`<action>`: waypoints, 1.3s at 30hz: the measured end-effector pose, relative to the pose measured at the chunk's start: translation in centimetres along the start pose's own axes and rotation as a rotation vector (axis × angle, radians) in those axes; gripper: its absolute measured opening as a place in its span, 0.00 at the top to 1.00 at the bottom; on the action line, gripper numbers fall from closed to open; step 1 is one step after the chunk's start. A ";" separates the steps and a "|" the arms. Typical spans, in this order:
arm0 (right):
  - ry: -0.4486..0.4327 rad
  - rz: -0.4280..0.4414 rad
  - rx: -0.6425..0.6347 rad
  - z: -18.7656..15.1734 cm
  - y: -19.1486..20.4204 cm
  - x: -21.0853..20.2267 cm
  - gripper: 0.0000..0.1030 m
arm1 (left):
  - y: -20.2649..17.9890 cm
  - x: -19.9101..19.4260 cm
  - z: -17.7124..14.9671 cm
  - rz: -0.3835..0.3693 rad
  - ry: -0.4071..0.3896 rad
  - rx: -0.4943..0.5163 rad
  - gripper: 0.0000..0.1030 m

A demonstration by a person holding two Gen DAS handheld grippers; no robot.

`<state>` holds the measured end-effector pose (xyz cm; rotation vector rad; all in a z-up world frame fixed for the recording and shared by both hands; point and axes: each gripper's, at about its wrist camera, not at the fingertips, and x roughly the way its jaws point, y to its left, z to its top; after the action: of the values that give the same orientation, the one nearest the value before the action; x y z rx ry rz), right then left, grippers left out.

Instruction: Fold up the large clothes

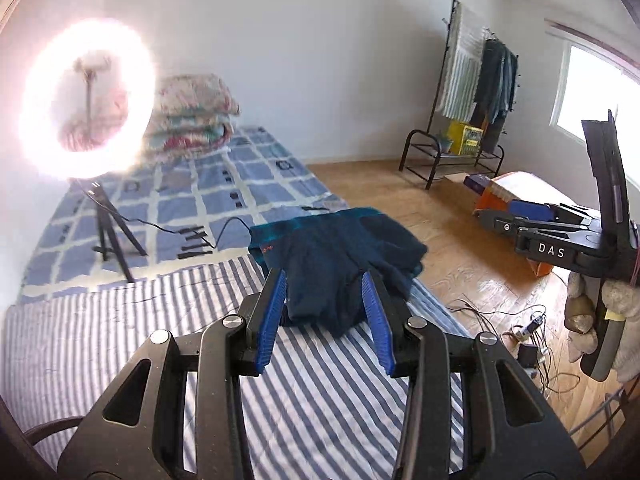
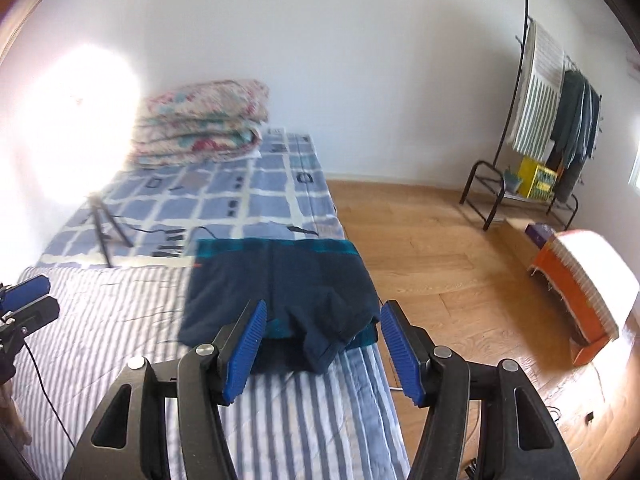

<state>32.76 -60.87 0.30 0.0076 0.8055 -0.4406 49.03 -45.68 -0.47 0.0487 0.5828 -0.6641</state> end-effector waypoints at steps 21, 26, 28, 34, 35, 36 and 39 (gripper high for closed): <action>-0.111 -0.001 0.004 -11.6 6.6 -21.7 0.28 | -3.8 -23.5 -10.6 0.047 -0.112 0.053 0.59; -0.122 0.002 0.029 -14.2 7.7 -21.5 0.24 | -3.6 -24.5 -13.7 0.045 -0.094 0.053 0.59; -0.115 0.009 0.032 -14.8 7.9 -20.9 0.24 | -3.5 -24.4 -14.5 0.047 -0.087 0.049 0.59; -0.109 0.002 0.029 -16.5 9.1 -19.8 0.21 | -2.9 -24.2 -15.7 0.073 -0.078 0.067 0.42; -0.108 0.003 0.026 -16.7 9.2 -19.7 0.20 | -2.8 -24.2 -15.8 0.074 -0.079 0.068 0.42; -0.110 0.000 0.025 -17.0 9.2 -19.8 0.18 | -2.8 -24.2 -15.8 0.075 -0.078 0.070 0.41; -0.118 -0.017 0.015 -17.4 9.1 -19.8 0.16 | -2.9 -24.2 -16.2 0.081 -0.078 0.070 0.30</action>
<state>12.11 -42.06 0.54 -0.0111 0.6860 -0.4589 23.90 -30.64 -0.98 0.1113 0.4798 -0.6048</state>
